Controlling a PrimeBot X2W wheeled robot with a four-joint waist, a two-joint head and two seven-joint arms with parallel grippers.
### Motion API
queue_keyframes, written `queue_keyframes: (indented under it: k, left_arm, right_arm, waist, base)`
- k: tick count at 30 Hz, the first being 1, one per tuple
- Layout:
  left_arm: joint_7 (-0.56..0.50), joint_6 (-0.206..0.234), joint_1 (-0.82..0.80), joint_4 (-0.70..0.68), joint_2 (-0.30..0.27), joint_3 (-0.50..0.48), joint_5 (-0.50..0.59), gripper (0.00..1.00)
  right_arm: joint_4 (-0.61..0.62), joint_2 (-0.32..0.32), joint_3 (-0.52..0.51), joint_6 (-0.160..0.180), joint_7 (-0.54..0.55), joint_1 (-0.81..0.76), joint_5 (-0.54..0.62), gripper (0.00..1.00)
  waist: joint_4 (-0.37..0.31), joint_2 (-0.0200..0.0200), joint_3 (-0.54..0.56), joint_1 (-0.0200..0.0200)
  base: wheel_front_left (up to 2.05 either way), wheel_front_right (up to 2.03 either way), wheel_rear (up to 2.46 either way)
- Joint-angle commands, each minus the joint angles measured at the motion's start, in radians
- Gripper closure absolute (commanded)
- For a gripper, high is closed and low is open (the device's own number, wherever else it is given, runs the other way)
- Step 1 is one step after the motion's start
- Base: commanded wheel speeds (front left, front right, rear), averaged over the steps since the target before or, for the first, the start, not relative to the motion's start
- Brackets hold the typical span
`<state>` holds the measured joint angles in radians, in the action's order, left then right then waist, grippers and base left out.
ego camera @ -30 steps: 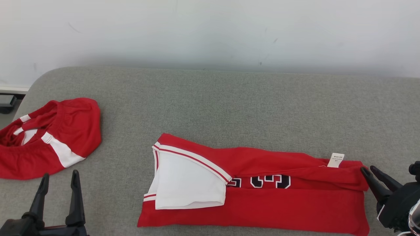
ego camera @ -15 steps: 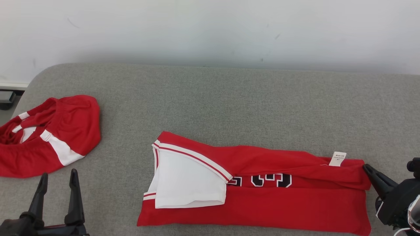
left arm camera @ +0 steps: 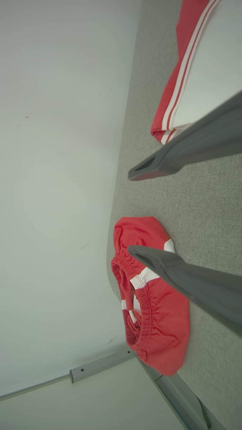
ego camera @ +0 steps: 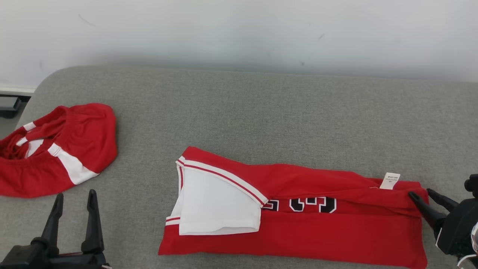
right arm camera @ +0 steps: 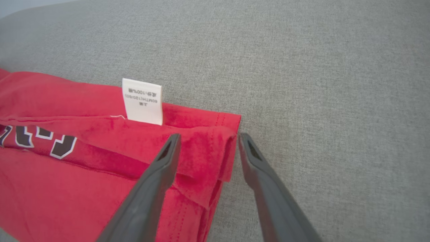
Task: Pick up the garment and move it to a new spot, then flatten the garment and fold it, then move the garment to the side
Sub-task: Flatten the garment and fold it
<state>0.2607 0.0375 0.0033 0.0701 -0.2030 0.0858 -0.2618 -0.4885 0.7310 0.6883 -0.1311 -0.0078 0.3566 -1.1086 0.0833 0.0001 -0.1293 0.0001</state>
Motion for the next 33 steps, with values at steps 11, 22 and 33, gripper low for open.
queue_keyframes:
  k: [11,22,33]
  left_arm:
    - [0.006,-0.01,-0.02,0.01,0.004,-0.01,-0.001,0.0]
    - [0.006,-0.015,-0.023,0.004,0.003,-0.023,0.005,0.0]
    - [0.006,-0.022,-0.032,0.013,0.005,-0.025,0.008,0.0]
  right_arm:
    - [0.033,0.012,-0.022,0.001,-0.017,0.016,0.003,1.0]
    - [0.187,0.086,-0.007,0.001,-0.066,-0.071,-0.059,1.0]
    - [0.257,0.13,0.037,0.001,-0.058,-0.125,-0.102,1.0]
  waist:
    - [0.012,-0.0001,-0.01,-0.0001]
    - [-0.025,-0.0001,-0.019,-0.0001]
    - [-0.047,-0.0001,-0.021,-0.0001]
  base:
    - [0.0,0.0,0.0]
    - [0.0,0.0,0.0]
    - [0.0,0.0,0.0]
